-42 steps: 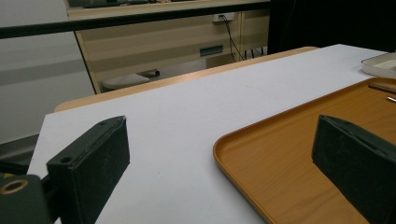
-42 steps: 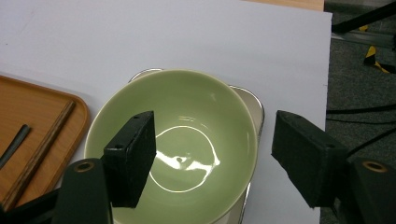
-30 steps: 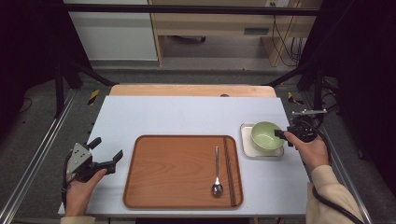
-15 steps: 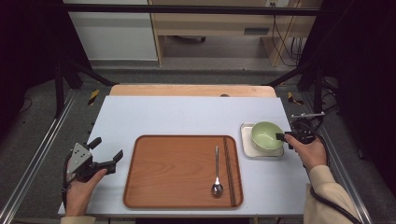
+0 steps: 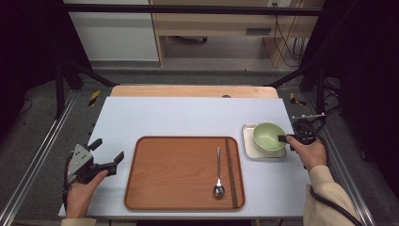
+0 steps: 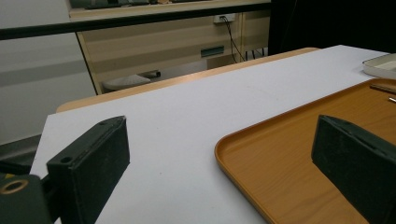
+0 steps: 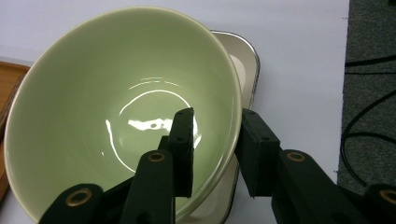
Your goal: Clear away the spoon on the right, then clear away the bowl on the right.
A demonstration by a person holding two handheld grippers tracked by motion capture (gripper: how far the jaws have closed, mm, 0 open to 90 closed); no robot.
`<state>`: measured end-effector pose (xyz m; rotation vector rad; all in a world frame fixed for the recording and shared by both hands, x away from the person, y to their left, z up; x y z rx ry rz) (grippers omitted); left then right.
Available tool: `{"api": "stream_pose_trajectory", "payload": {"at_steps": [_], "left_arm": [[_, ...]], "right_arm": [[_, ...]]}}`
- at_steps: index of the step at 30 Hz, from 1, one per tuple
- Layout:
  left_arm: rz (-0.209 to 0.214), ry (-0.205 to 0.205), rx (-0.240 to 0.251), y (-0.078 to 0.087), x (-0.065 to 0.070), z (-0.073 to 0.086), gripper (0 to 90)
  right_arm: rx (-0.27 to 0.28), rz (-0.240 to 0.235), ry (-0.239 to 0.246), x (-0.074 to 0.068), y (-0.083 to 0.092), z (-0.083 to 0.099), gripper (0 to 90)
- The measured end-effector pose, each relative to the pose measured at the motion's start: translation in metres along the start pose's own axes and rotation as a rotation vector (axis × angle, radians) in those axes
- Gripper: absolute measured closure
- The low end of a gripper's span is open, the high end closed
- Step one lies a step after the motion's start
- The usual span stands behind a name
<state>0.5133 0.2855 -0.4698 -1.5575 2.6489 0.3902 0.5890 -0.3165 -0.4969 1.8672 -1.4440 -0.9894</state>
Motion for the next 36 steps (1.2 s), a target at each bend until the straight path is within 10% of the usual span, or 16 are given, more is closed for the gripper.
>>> {"api": "stream_pose_trajectory", "payload": {"at_steps": [23,36], "left_arm": [[0.001,-0.007,-0.005,-0.001,0.001,0.0,4.1],[-0.005,-0.004,-0.001,0.001,-0.001,0.0,4.2]], "right_arm": [[-0.005,0.038,-0.024,0.004,-0.003,-0.002,80.0],[0.025,0.0,-0.017,-0.018,0.005,-0.009,84.8]]}}
Point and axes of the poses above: each handheld gripper's, and its own axes: y roughly backward along the jaws, z roughly out of its underside, x roughly to its right, the point moved 9 cm from there along -y, roughly forward along the jaws, and after that the axes turned 5 degrees about -y, right-handed, at the moved point
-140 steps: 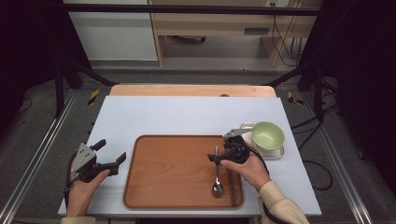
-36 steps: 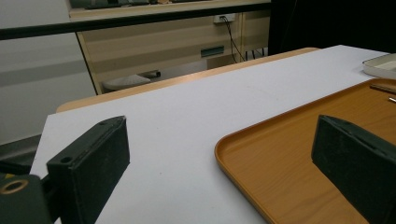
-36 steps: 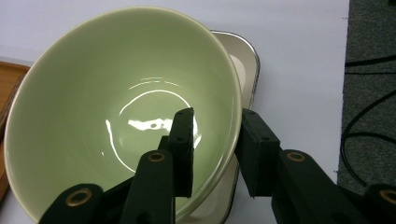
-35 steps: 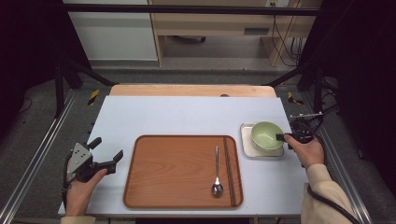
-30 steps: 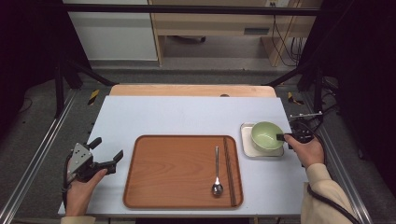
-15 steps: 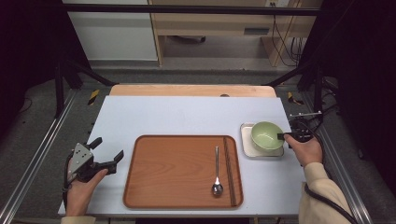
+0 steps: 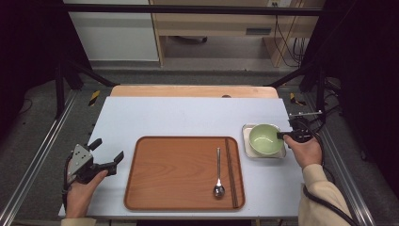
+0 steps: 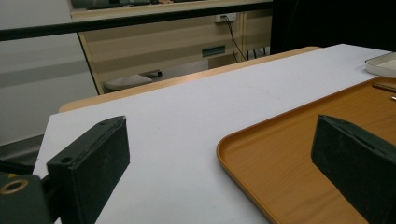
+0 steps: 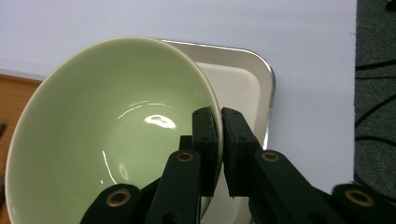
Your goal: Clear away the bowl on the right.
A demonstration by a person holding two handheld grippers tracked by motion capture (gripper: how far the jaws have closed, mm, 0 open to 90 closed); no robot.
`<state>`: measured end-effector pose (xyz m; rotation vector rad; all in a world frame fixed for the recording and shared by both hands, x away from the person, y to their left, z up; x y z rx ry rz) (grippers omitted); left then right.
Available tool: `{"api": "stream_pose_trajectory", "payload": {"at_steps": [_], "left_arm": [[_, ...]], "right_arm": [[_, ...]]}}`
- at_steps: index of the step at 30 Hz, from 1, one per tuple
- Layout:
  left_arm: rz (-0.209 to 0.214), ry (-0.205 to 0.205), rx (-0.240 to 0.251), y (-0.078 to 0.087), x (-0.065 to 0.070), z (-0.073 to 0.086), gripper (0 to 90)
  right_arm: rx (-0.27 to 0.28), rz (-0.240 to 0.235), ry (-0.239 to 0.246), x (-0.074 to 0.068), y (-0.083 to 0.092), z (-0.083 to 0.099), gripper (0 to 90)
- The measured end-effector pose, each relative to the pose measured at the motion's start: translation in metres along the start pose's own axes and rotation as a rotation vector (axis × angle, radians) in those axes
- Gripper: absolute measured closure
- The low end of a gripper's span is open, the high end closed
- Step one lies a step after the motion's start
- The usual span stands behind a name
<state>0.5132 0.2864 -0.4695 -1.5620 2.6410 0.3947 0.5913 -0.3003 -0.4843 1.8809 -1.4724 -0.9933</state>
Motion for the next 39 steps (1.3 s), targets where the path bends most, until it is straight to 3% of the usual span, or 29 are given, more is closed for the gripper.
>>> {"api": "stream_pose_trajectory", "payload": {"at_steps": [5,11,12,14,16,17,18,20,22,24,30,32,39], "left_arm": [[0.0,0.0,0.002,0.0,-0.001,-0.001,4.2],[-0.001,-0.001,0.003,0.001,-0.001,-0.001,4.2],[0.0,-0.001,0.002,0.0,-0.001,-0.001,4.2],[0.002,0.0,0.001,0.0,0.0,0.0,4.3],[0.004,-0.001,-0.011,-0.002,0.001,0.001,4.4],[0.009,-0.009,-0.016,-0.003,0.003,0.002,4.3],[0.014,-0.023,-0.019,-0.003,0.005,0.002,4.8],[0.032,-0.016,-0.019,-0.005,0.007,0.003,4.9],[0.035,-0.021,-0.015,-0.006,0.009,0.001,5.0],[0.04,-0.026,-0.018,-0.008,0.012,0.001,5.0],[0.04,-0.032,-0.02,-0.007,0.014,0.001,4.9],[0.037,-0.031,-0.018,-0.007,0.013,0.001,4.9],[0.036,-0.028,-0.016,-0.007,0.012,0.001,4.9]], "right_arm": [[0.023,-0.026,0.03,-0.011,0.007,-0.004,84.9],[0.039,-0.047,0.033,-0.021,0.014,-0.009,86.7],[0.05,-0.062,0.022,-0.022,0.017,-0.011,89.6],[0.094,-0.138,-0.043,-0.026,0.026,-0.02,90.0],[0.034,-0.03,0.046,-0.021,0.024,-0.018,90.0],[0.024,-0.071,0.004,-0.023,0.022,-0.016,90.0],[0.031,-0.091,-0.001,-0.025,0.022,-0.016,90.0],[0.024,-0.074,0.048,-0.027,0.021,-0.014,90.0],[0.02,-0.044,0.062,-0.021,0.02,-0.013,90.0],[0.031,-0.05,0.025,-0.016,0.022,-0.013,90.0],[0.035,-0.058,-0.008,-0.008,0.019,-0.013,89.5],[0.042,-0.062,-0.005,-0.008,0.019,-0.013,82.9],[-0.017,-0.07,0.01,-0.014,0.01,-0.006,67.6]]}}
Point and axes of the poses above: each handheld gripper's, and its own axes: y roughly backward along the jaws, z roughly out of its underside, x roughly to its right, the point moved 9 cm from there along -y, roughly forward along the jaws, and after that the axes turned 5 degrees about -y, right-handed, at the moved point
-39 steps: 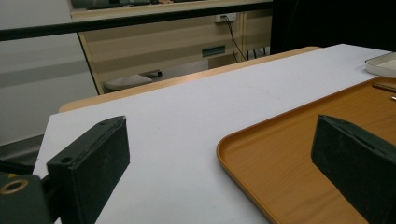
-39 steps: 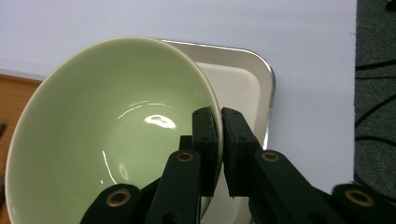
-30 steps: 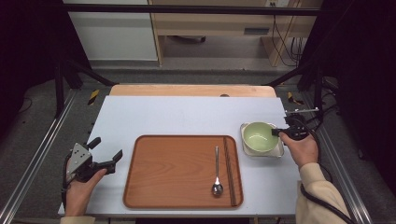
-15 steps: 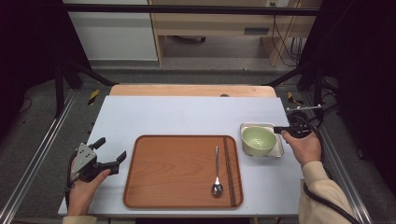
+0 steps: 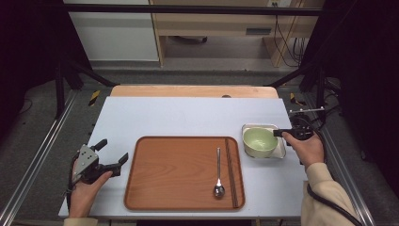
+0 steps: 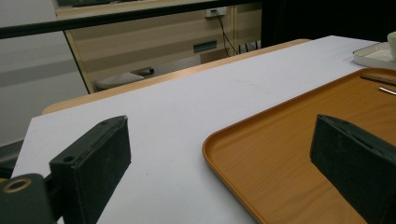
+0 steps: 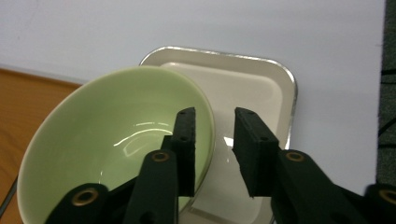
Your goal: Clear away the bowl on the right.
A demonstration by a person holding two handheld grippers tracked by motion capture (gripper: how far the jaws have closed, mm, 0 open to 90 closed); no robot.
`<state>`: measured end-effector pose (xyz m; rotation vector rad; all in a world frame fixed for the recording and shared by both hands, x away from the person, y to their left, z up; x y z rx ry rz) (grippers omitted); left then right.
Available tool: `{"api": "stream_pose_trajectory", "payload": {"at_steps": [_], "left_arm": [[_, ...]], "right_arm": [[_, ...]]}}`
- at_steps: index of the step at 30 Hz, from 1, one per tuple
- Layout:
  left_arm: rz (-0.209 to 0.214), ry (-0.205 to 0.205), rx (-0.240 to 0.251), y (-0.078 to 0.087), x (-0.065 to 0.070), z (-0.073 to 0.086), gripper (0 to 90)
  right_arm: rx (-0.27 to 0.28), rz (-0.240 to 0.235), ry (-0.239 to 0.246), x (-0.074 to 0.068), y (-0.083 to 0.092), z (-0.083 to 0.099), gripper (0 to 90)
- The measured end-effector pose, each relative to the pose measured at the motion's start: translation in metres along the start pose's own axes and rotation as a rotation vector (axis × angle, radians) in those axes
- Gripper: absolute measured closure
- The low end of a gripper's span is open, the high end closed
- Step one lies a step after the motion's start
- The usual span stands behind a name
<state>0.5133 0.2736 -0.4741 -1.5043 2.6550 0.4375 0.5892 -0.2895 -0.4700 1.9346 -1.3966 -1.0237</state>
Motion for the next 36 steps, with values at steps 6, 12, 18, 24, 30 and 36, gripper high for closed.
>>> {"api": "stream_pose_trajectory", "payload": {"at_steps": [6,12,18,24,30,36], "left_arm": [[-0.001,0.001,0.0,0.001,-0.001,0.0,5.0],[0.0,0.0,-0.001,0.001,-0.001,0.0,5.0],[0.001,-0.001,0.001,0.0,0.0,-0.001,5.1],[0.0,-0.002,0.0,0.0,0.0,-0.001,5.2],[-0.004,-0.003,-0.002,0.0,-0.001,-0.001,5.3],[-0.008,-0.001,0.003,0.002,-0.002,-0.002,5.3]], "right_arm": [[-0.06,-0.008,0.012,-0.004,-0.014,0.009,69.3],[-0.096,0.001,-0.01,-0.004,-0.022,0.012,73.1],[-0.117,0.012,-0.027,-0.002,-0.026,0.014,75.9],[-0.139,0.019,-0.038,-0.001,-0.03,0.016,78.6],[-0.134,0.027,-0.043,0.001,-0.03,0.016,82.0],[-0.124,0.041,-0.053,-0.003,-0.03,0.013,83.8]]}}
Point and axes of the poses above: each handheld gripper's, and its own axes: y roughly backward along the jaws, z roughly out of its underside, x roughly to its right, the point moved 9 cm from there along -y, roughly forward along the jaws, and after that the axes turned 5 degrees about -y, right-handed, at the moved point
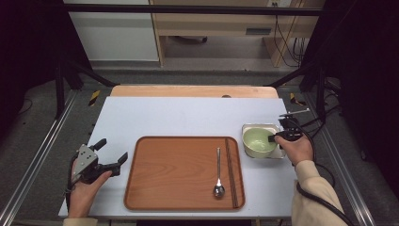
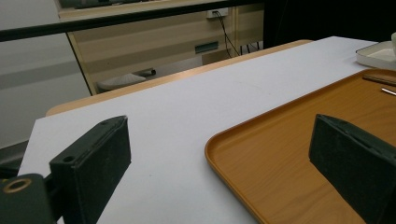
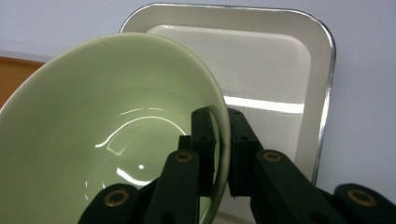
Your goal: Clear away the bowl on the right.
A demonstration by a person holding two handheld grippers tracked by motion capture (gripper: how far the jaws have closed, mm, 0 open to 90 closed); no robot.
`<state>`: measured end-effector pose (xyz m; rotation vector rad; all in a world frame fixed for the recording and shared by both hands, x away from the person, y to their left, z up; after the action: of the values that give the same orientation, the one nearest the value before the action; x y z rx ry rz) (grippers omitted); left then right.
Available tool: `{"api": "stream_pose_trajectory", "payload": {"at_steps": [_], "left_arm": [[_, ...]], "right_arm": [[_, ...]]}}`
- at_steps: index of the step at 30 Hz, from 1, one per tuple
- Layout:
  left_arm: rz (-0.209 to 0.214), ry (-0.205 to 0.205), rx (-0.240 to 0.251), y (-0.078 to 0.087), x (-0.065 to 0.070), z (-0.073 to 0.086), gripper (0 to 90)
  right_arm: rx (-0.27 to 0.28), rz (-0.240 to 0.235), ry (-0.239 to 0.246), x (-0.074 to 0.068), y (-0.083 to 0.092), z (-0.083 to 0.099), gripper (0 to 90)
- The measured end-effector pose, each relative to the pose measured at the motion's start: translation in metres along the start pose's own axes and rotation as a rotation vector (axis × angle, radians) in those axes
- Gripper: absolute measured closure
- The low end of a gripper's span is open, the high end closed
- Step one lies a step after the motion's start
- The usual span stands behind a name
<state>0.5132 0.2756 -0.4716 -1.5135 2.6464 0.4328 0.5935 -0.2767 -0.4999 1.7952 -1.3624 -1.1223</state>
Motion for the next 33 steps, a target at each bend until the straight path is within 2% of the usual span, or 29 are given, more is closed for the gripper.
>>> {"api": "stream_pose_trajectory", "payload": {"at_steps": [8,11,15,23,33], "left_arm": [[-0.004,0.001,0.004,0.001,-0.001,-0.001,5.3],[-0.003,0.001,0.004,0.001,-0.001,-0.001,5.3],[-0.003,0.0,0.003,0.001,-0.001,-0.001,5.3],[-0.005,0.0,0.006,0.001,-0.001,-0.001,5.3],[-0.01,0.001,0.008,0.002,-0.003,-0.002,5.4]], "right_arm": [[0.042,0.01,0.02,-0.003,0.007,-0.003,84.1],[0.064,-0.002,0.02,-0.006,0.011,-0.005,84.3],[0.091,-0.013,0.043,-0.012,0.018,-0.01,84.3],[0.124,-0.062,0.08,-0.041,0.032,-0.019,84.4],[0.129,-0.118,0.171,-0.089,0.029,-0.019,84.4]]}}
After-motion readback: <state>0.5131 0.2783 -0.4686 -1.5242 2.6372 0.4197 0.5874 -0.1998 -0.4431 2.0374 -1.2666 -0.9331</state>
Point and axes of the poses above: each handheld gripper's, and its own axes: y roughly backward along the jaws, z roughly out of its underside, x roughly to its right, the point moved 9 cm from there along -y, roughly forward along the jaws, and after that the axes turned 5 degrees about -y, right-handed, at the moved point
